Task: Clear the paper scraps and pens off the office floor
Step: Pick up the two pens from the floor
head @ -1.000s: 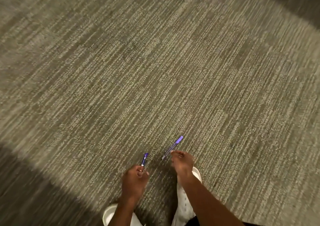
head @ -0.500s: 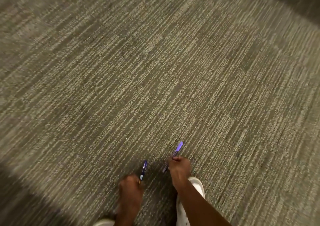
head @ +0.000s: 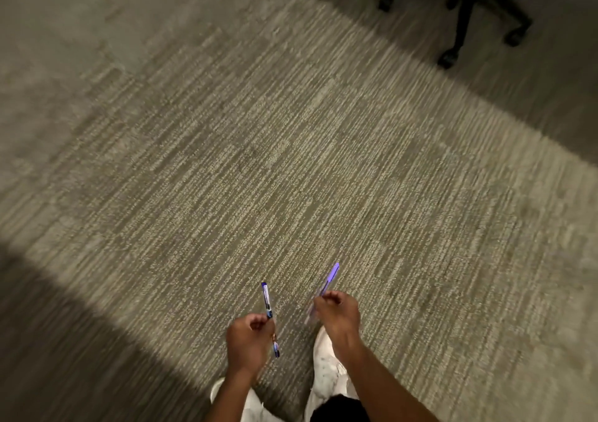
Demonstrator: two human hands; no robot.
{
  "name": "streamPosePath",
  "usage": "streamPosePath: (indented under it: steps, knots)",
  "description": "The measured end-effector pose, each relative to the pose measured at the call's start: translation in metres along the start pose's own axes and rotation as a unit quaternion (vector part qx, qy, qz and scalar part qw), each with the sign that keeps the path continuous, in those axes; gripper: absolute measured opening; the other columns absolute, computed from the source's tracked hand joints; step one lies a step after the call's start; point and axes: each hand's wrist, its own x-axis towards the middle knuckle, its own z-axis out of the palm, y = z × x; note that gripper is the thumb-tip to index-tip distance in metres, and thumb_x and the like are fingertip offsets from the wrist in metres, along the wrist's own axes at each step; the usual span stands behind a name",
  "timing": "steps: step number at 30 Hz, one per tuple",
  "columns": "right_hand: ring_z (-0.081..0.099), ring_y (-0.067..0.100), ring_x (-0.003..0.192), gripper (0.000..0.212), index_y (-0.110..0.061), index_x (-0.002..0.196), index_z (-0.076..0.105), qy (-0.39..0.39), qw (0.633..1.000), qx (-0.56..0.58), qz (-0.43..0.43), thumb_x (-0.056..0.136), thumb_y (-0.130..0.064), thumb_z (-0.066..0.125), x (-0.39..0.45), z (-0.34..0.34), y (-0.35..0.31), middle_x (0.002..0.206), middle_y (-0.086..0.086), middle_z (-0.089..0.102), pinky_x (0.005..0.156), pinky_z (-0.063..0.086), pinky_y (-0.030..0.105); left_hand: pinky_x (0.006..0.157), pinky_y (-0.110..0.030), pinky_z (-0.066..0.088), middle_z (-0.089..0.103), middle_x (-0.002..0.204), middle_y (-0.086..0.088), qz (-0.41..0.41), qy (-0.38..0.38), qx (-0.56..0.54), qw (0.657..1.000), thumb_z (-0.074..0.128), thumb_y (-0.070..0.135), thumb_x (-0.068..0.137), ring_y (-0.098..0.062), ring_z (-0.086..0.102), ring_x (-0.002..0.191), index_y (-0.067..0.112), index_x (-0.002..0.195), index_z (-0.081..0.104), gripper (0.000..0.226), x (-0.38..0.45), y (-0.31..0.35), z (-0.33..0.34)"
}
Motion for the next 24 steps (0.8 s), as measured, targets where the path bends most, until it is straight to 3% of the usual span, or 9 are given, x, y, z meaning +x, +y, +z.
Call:
streamPosePath:
  steps: [2, 4, 6, 9, 14, 19, 24]
  knots:
    - [0.058, 0.02, 0.064, 0.029, -0.015, 0.062, 0.062, -0.011, 0.999, 0.004, -0.035, 0.075, 0.01, 0.067, -0.029, -0.018, -0.035, 0.061, 0.0, 0.063, 0.064, 0.052, 0.031, 0.063, -0.038, 0.058, 0.073, 0.059, -0.004, 0.016, 0.001, -0.018, 1.0, 0.076, 0.006, 0.078, -0.026, 0.071, 0.06, 0.016, 0.062, 0.07, 0.019, -0.026, 0.039, -0.014]
    - [0.057, 0.022, 0.066, 0.03, -0.013, 0.064, 0.063, -0.028, 0.997, 0.002, -0.066, 0.078, 0.014, 0.063, -0.059, -0.035, -0.069, 0.063, 0.003, 0.063, 0.068, 0.052, 0.038, 0.061, -0.038, 0.058, 0.072, 0.056, -0.001, 0.035, 0.006, -0.031, 0.999, 0.077, 0.006, 0.078, -0.019, 0.07, 0.056, 0.019, 0.06, 0.069, 0.023, -0.051, 0.074, -0.025]
    - [0.057, 0.023, 0.065, 0.031, -0.014, 0.066, 0.063, -0.049, 0.993, -0.033, -0.1, 0.079, 0.014, 0.062, -0.087, -0.053, -0.101, 0.064, 0.004, 0.063, 0.067, 0.053, 0.04, 0.066, -0.042, 0.06, 0.073, 0.061, -0.004, 0.032, -0.001, -0.064, 0.997, 0.075, 0.005, 0.079, -0.025, 0.071, 0.06, 0.018, 0.063, 0.07, 0.021, -0.073, 0.108, -0.035]
    - [0.059, 0.022, 0.063, 0.019, -0.005, 0.076, 0.069, -0.095, 0.983, -0.078, -0.139, 0.082, 0.011, 0.06, -0.128, -0.076, -0.144, 0.069, 0.008, 0.067, 0.063, 0.053, 0.035, 0.074, -0.048, 0.06, 0.071, 0.069, -0.014, 0.018, -0.011, -0.113, 0.993, 0.072, 0.002, 0.082, -0.028, 0.068, 0.065, 0.012, 0.071, 0.07, 0.015, -0.107, 0.159, -0.05]
    - [0.058, 0.023, 0.067, 0.012, 0.006, 0.086, 0.07, -0.143, 0.973, -0.076, -0.167, 0.082, 0.011, 0.059, -0.192, -0.109, -0.207, 0.075, 0.016, 0.066, 0.069, 0.053, 0.041, 0.075, -0.05, 0.057, 0.068, 0.064, -0.011, 0.042, -0.033, -0.139, 0.989, 0.069, 0.0, 0.084, -0.025, 0.064, 0.065, 0.008, 0.071, 0.069, 0.015, -0.16, 0.224, -0.072]
    - [0.058, 0.019, 0.066, 0.011, 0.004, 0.088, 0.071, -0.214, 0.962, -0.048, -0.161, 0.084, 0.01, 0.062, -0.242, -0.138, -0.254, 0.072, 0.008, 0.066, 0.067, 0.052, 0.033, 0.066, -0.037, 0.057, 0.069, 0.059, -0.002, 0.064, -0.014, -0.172, 0.983, 0.069, -0.002, 0.083, -0.02, 0.063, 0.057, 0.01, 0.073, 0.069, 0.015, -0.213, 0.27, -0.092]
    - [0.05, 0.024, 0.08, 0.019, 0.025, 0.095, 0.059, -0.25, 0.949, -0.064, -0.182, 0.083, 0.012, 0.064, -0.286, -0.161, -0.282, 0.081, 0.016, 0.056, 0.075, 0.051, 0.046, 0.057, -0.03, 0.058, 0.067, 0.062, -0.011, 0.091, -0.028, -0.178, 0.979, 0.064, -0.006, 0.086, -0.016, 0.063, 0.052, 0.003, 0.072, 0.069, 0.017, -0.267, 0.298, -0.112]
